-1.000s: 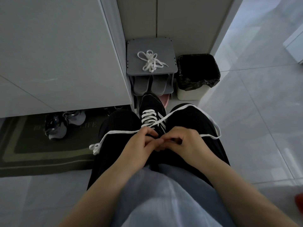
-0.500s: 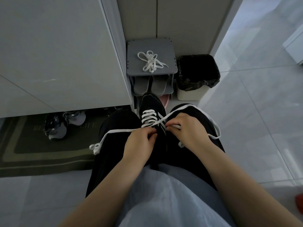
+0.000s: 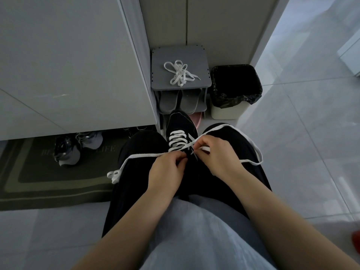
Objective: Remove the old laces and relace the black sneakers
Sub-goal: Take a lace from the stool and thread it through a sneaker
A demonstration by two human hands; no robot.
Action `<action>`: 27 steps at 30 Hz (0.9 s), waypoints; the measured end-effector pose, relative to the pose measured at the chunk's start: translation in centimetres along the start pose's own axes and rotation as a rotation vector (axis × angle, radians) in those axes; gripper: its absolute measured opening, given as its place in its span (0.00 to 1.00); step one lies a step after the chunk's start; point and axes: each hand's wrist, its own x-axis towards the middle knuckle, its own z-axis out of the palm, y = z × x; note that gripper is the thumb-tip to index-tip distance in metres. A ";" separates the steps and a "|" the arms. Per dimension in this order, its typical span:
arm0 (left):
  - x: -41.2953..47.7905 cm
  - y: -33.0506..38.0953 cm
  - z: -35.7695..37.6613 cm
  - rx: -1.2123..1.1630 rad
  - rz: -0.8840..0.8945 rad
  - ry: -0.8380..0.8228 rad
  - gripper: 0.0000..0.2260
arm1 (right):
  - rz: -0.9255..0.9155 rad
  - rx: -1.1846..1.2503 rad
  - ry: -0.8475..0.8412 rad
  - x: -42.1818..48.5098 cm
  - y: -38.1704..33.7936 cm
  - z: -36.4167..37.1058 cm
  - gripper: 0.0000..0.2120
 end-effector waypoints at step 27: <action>-2.5 0.1 -3.4 -0.307 -0.067 -0.370 0.07 | -0.376 -0.427 0.027 2.3 -0.1 0.2 0.08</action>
